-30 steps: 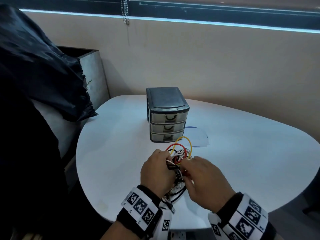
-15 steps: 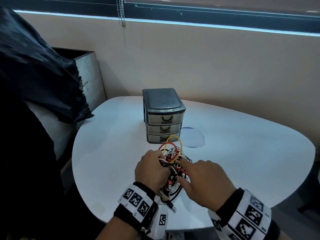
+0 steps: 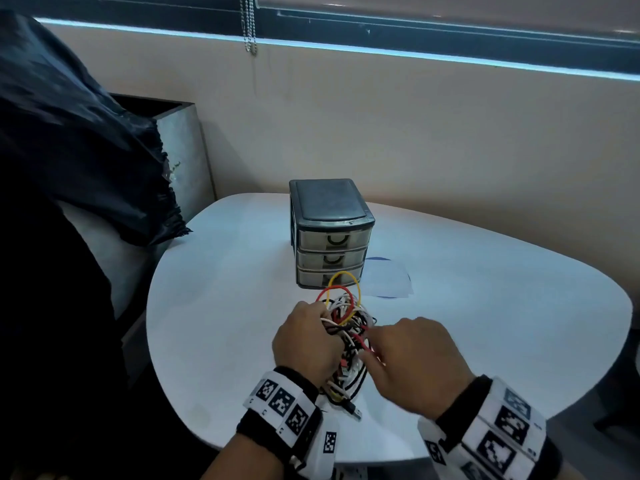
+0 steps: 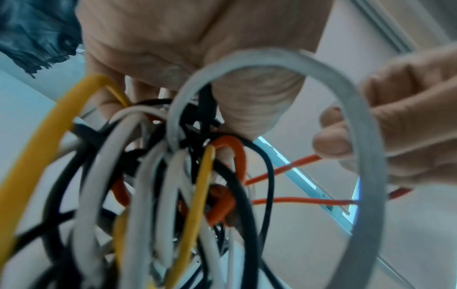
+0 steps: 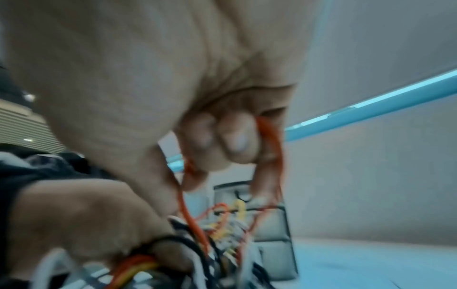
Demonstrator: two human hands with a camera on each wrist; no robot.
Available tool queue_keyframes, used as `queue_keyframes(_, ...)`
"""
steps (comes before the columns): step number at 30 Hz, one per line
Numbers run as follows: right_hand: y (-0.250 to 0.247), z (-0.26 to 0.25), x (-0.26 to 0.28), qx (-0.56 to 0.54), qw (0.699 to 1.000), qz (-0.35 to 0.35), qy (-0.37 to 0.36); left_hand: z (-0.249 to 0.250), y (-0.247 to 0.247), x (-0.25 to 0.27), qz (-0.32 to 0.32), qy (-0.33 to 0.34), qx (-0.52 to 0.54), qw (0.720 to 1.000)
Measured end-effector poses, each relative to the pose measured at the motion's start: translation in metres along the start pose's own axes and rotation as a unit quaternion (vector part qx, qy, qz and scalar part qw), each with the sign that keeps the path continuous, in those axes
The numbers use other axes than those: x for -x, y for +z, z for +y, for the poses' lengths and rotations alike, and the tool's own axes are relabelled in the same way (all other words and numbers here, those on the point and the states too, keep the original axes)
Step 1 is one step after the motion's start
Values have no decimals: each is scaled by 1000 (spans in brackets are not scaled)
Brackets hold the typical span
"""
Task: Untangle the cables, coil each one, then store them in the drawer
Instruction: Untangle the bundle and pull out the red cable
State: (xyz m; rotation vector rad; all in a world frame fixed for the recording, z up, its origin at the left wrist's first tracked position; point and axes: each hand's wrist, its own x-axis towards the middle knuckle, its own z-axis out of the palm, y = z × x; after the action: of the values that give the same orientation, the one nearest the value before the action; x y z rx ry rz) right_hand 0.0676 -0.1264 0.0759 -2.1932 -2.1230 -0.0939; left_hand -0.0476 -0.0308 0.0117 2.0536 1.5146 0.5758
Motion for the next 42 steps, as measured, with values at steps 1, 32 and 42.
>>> queue_keyframes(1,6,12,-1,-26,999,35,-3,-4,-2,-3,-3,-14,10,1000)
queue_keyframes(32,57,41,-23,-219,966,10,140,-28,-21,-3,10,70,101,992)
queue_keyframes(42,63,34,-30,-272,953,30,132,-40,-22,-11,-146,36,306,940)
